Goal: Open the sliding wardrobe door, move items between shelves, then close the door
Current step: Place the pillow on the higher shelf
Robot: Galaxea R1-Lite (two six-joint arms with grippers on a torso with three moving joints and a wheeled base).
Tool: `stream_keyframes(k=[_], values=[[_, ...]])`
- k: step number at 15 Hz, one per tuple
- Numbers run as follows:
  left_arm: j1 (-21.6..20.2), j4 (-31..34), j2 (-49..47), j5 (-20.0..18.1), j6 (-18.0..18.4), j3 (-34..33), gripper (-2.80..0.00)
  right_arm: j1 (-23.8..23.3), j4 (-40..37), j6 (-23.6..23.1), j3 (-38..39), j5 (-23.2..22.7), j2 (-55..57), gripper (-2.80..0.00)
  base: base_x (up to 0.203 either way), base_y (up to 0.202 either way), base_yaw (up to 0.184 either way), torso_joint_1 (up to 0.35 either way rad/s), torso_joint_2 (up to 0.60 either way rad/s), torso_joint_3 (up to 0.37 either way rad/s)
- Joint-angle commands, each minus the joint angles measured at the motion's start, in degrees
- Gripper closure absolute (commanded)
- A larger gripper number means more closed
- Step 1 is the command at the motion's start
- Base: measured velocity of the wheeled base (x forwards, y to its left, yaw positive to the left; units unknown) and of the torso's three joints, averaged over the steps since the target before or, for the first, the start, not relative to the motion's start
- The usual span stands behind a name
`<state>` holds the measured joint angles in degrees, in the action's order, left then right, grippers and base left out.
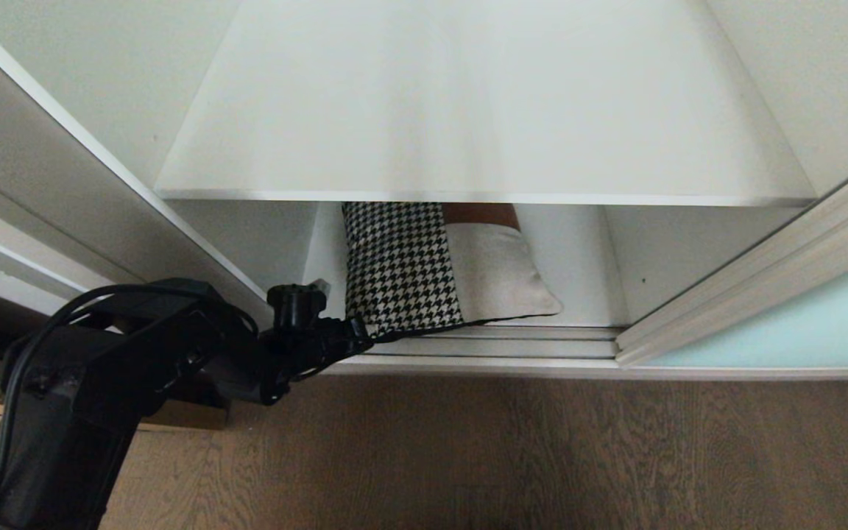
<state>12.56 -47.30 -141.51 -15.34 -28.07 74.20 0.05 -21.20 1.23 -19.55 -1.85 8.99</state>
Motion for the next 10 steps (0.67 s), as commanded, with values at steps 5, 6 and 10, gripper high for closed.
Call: stream_keyframes(k=[5,6,10], values=[[0.01,-0.78,0.01,-0.13,-0.23,-0.29,0.0,0.11,-0.45,10.33,-8.14,-15.8,36.03,0.0,0.0,0.0,0.0,0.0,0.0,0.0],[0.1,-0.78,0.0,-0.13,-0.14,-0.29,0.0,0.11,-0.35,11.29,-9.65,-19.73,41.61,0.0,0.0,0.0,0.0,0.0,0.0,0.0],[0.1,-1.04,-0.19,-0.04,-0.12,0.24,0.0,0.43,2.56,12.36,-14.09,-29.58,59.72,0.0,0.0,0.0,0.0,0.0,0.0,0.0]])
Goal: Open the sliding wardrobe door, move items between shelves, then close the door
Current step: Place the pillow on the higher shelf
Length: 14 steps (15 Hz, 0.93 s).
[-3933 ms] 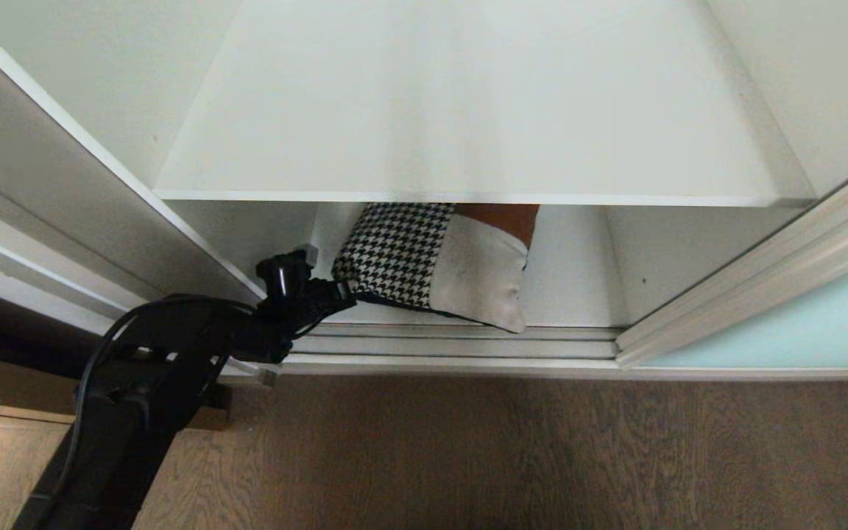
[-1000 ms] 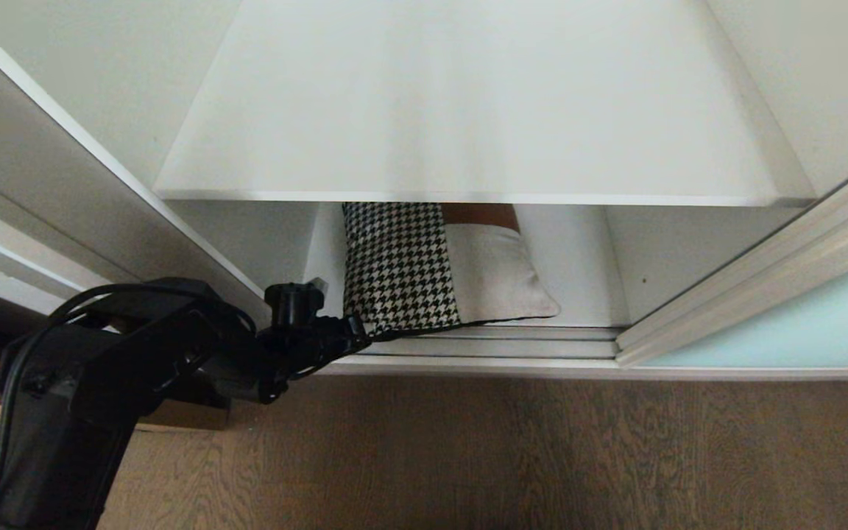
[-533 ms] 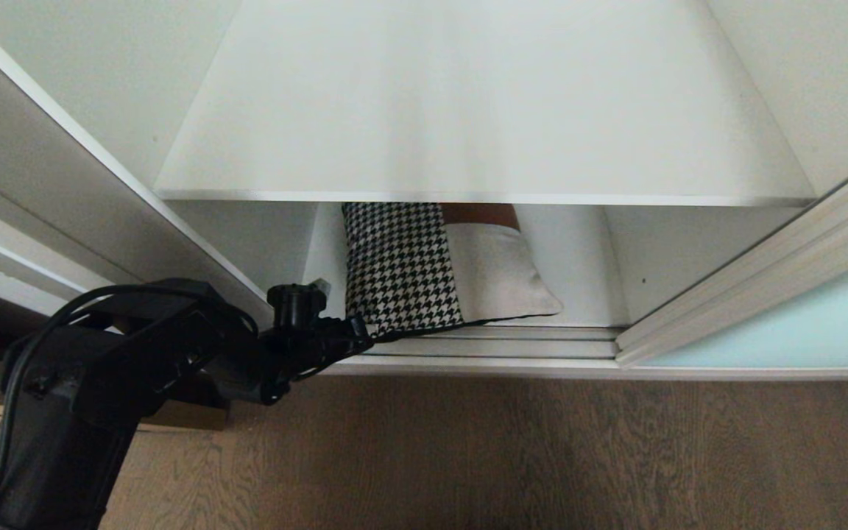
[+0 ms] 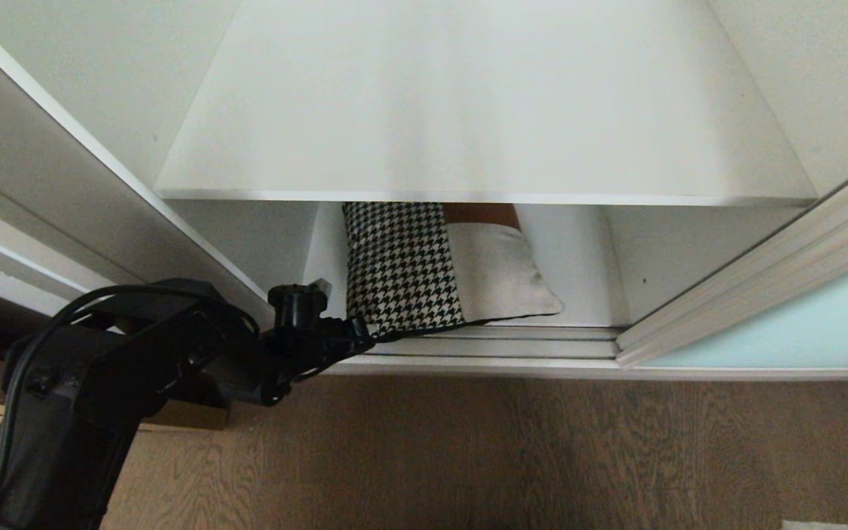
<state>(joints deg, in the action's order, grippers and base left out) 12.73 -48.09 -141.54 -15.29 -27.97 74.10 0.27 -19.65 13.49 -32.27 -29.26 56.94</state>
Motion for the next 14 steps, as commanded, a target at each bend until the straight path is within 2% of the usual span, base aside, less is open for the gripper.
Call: stream_keyframes(k=[1,3,5,9,14], values=[[-0.07,-0.25,-0.13,-0.09,-0.24,0.23,0.0,0.53,3.36,0.14,-1.83,-3.46,15.9,0.0,0.0,0.0,0.0,0.0,0.0,0.0],[0.02,-0.34,-0.05,-0.09,-0.24,-0.04,0.0,2.64,8.66,0.41,-2.15,-5.15,21.8,0.0,0.0,0.0,0.0,0.0,0.0,0.0],[0.02,-0.34,-0.13,-0.09,-0.24,0.17,0.0,5.27,10.06,0.41,-2.4,-5.58,25.78,0.0,0.0,0.0,0.0,0.0,0.0,0.0],[-0.07,-0.39,-0.07,-0.09,-0.16,0.25,0.0,6.96,12.64,0.88,-4.79,-5.61,34.54,0.0,0.0,0.0,0.0,0.0,0.0,0.0],[-0.16,-0.34,0.13,-0.09,-0.42,-0.36,0.0,12.76,19.03,5.85,-9.97,-5.51,44.51,0.0,0.0,0.0,0.0,0.0,0.0,0.0]])
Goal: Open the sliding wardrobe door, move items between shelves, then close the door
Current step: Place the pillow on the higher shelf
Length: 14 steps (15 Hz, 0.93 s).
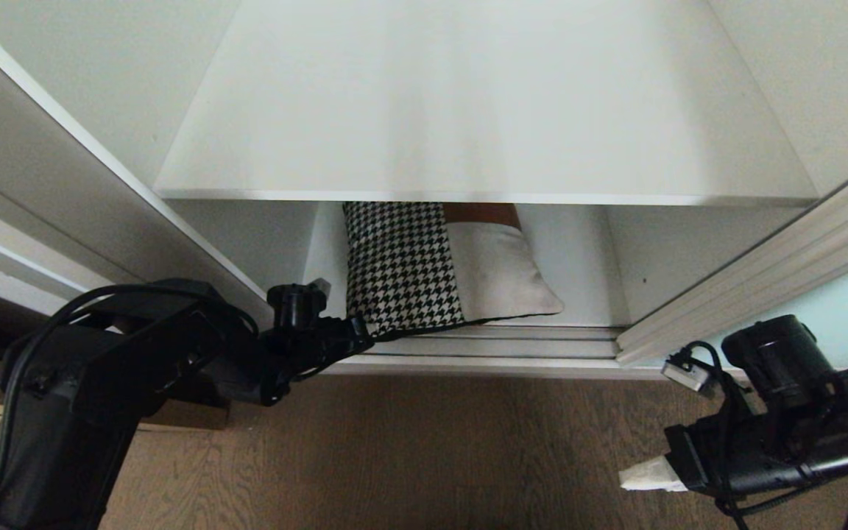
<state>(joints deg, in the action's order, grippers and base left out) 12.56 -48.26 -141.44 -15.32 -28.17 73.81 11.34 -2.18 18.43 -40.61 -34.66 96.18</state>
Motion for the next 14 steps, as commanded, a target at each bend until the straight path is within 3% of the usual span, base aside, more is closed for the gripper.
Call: stream_keyframes(k=[1,6,7,14], values=[[0.01,-0.16,0.02,-0.06,-0.22,-0.07,0.0,2.88,3.24,2.21,-2.94,0.06,7.41,0.0,0.0,0.0,0.0,0.0,0.0,0.0],[-0.08,-1.13,-0.16,-0.06,-0.13,0.1,0.0,6.29,4.88,4.48,-11.28,2.0,15.89,0.0,0.0,0.0,0.0,0.0,0.0,0.0],[-0.16,-1.13,-0.19,-0.06,-0.22,0.28,0.0,6.29,4.89,4.5,-12.47,2.16,17.49,-2.8,0.0,0.0,0.0,0.0,0.0,0.0],[0.01,-1.16,-0.07,-0.08,0.16,-0.92,0.0,8.13,5.17,9.38,-21.49,4.18,24.65,-2.8,0.0,0.0,0.0,0.0,0.0,0.0]])
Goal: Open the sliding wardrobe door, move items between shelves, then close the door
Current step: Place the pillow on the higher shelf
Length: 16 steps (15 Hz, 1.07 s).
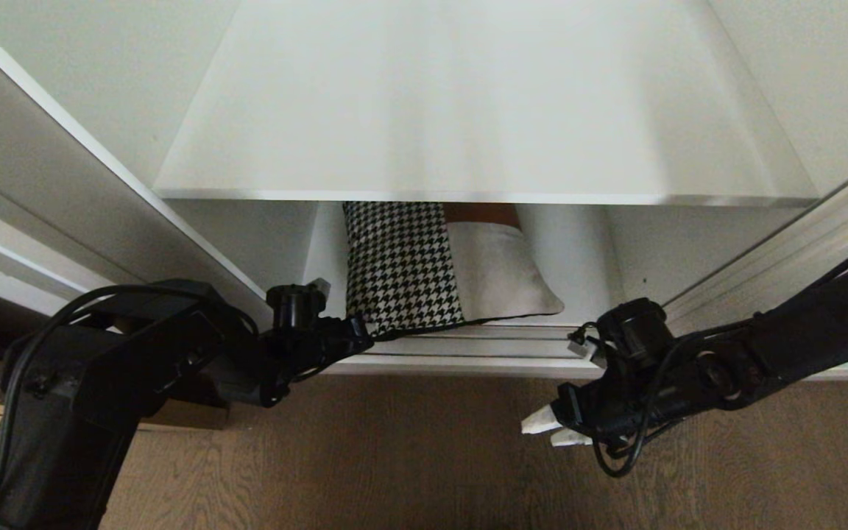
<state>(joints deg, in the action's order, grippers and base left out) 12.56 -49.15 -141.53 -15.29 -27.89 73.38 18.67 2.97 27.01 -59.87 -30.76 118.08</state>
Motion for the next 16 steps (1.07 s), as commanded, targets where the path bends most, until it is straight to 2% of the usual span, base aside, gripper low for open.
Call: stream_keyframes(k=[1,6,10,16], values=[[0.01,-0.34,0.11,-0.18,-0.05,-1.13,0.0,1.05,0.08,1.07,-3.11,1.1,3.65,-2.8,0.0,0.0,0.0,0.0,0.0,0.0],[-0.08,-1.75,0.56,-0.27,0.12,-3.17,0.0,1.23,3.55,3.4,-6.8,1.8,7.04,-2.8,0.0,0.0,0.0,0.0,0.0,0.0],[-0.43,-2.62,0.47,-0.53,0.12,-3.51,0.0,1.28,4.95,3.68,-13.72,3.78,12.14,-2.8,0.0,0.0,0.0,0.0,0.0,0.0],[-0.47,-2.89,0.56,-0.53,0.21,-3.81,0.0,-0.42,12.81,3.68,-17.75,5.44,15.88,-2.8,0.0,0.0,0.0,0.0,0.0,0.0]])
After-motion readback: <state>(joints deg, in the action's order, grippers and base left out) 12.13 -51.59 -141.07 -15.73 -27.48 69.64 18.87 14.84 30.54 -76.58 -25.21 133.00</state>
